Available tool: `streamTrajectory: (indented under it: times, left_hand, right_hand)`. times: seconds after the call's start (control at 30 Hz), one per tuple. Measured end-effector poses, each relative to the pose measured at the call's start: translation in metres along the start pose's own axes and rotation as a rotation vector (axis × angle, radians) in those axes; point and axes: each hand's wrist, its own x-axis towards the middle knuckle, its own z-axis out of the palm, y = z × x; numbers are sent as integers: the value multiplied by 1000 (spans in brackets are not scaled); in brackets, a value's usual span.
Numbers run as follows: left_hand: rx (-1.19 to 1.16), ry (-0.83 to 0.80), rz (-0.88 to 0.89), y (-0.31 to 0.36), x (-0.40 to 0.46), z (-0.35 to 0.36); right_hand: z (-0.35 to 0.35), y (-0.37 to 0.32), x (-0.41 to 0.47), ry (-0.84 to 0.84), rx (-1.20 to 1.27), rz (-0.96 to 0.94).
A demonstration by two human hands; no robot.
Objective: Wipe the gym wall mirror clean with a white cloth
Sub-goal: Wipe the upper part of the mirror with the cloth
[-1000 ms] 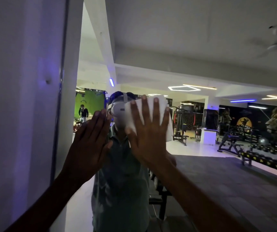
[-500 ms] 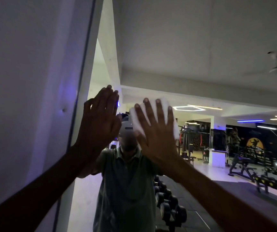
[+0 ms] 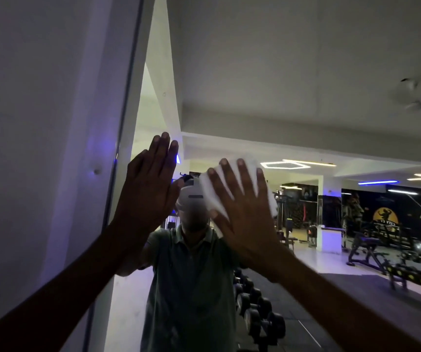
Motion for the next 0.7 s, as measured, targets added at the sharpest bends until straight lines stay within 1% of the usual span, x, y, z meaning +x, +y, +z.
streamTrajectory:
  times: [0.03, 0.07, 0.1, 0.17, 0.2, 0.23, 0.27, 0.3, 0.33, 0.4, 0.47, 0.5, 0.53, 0.57, 0.6, 0.67, 0.7]
  left_hand:
    - [-20, -9, -24, 5, -4, -2]
    - [-36, -17, -39, 10, -11, -4]
    - [-52, -31, -34, 15, -22, -5]
    - [-100, -52, -2, 22, -51, -8]
    - [-120, -48, 9, 24, -65, -9]
    - [-130, -33, 13, 24, -75, -9]
    - [-131, -14, 12, 24, -81, -9]
    - [-137, -5, 4, 24, -85, -8]
    - [-145, 3, -4, 24, -86, -7]
    - [-159, 13, -11, 26, -86, -7]
    - [-178, 6, -7, 26, -87, -9]
    - [-186, 4, -3, 25, -88, -10]
    - [-187, -3, 1, 25, -89, -11]
    - [-186, -11, 2, 25, -91, -11]
    - [-184, -16, 0, 24, -92, -11]
    - [-182, -16, -7, 24, -96, -11]
    - [-179, -19, -9, 23, -97, -10]
  right_hand:
    - [-2, 19, -3, -4, -10, -54]
    - [-4, 40, -4, -1, -31, -51]
    - [-4, 60, -7, 14, -49, 26]
    - [-8, 88, -20, 67, -35, 354]
    - [-7, 87, -28, 96, -23, 512]
    - [-5, 73, -36, 121, -20, 639]
    - [1, 49, -44, 130, -24, 701]
    - [7, 18, -55, 119, -21, 681]
    - [11, -13, -66, 83, 6, 593]
    - [19, -62, -93, -29, 55, 348]
    - [20, -70, -114, -117, 98, 146]
    - [19, -56, -119, -121, 114, 77]
    - [18, -39, -121, -114, 119, 52]
    - [16, -21, -122, -95, 102, 85]
    - [15, -3, -121, -67, 79, 183]
    - [14, 15, -115, 2, 27, 484]
    - [15, 7, -109, 37, 18, 634]
